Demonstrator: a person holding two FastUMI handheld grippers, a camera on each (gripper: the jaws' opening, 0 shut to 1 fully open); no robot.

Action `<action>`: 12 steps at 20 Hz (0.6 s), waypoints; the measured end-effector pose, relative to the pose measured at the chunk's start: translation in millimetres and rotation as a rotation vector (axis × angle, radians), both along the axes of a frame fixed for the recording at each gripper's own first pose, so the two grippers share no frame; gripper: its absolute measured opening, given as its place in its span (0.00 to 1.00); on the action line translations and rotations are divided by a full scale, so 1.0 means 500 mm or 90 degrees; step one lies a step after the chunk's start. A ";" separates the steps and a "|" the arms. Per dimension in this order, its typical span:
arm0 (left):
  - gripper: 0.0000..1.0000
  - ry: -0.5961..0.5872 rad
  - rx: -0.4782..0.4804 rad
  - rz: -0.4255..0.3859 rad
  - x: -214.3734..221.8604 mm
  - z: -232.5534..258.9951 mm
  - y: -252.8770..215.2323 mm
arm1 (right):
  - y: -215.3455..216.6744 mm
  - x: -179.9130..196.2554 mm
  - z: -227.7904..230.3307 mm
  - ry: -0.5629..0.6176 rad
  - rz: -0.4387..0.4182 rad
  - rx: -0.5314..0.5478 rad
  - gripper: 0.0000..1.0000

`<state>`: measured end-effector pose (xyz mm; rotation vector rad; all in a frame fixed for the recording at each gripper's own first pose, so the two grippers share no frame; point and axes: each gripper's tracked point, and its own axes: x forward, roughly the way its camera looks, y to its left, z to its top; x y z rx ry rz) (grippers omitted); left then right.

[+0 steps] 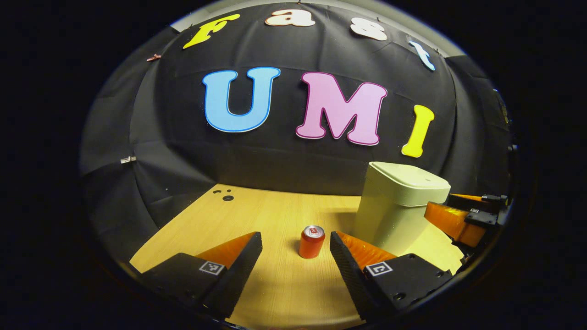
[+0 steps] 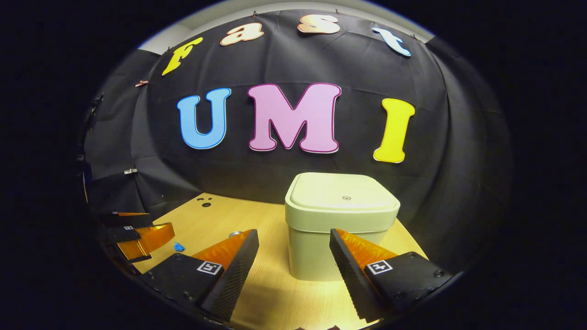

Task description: Press the lid of the desktop garbage bin to open it, pick up the crumpled paper on the desktop and throw it into the bin, then pick up the pop can on the desktop and drop it into the bin, and finally close the garbage bin lid.

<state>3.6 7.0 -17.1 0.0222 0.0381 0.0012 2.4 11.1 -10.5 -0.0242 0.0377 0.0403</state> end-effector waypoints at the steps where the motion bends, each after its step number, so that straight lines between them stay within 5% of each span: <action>1: 0.96 0.001 0.000 0.001 0.000 0.000 0.001 | 0.000 0.002 0.001 0.001 0.000 0.000 0.98; 10: 0.95 0.003 -0.004 0.000 0.016 -0.004 0.006 | -0.001 0.011 -0.002 0.008 0.002 -0.005 0.98; 12: 0.96 0.004 -0.006 -0.002 0.020 -0.004 0.007 | -0.002 0.013 0.000 0.006 0.003 -0.008 0.86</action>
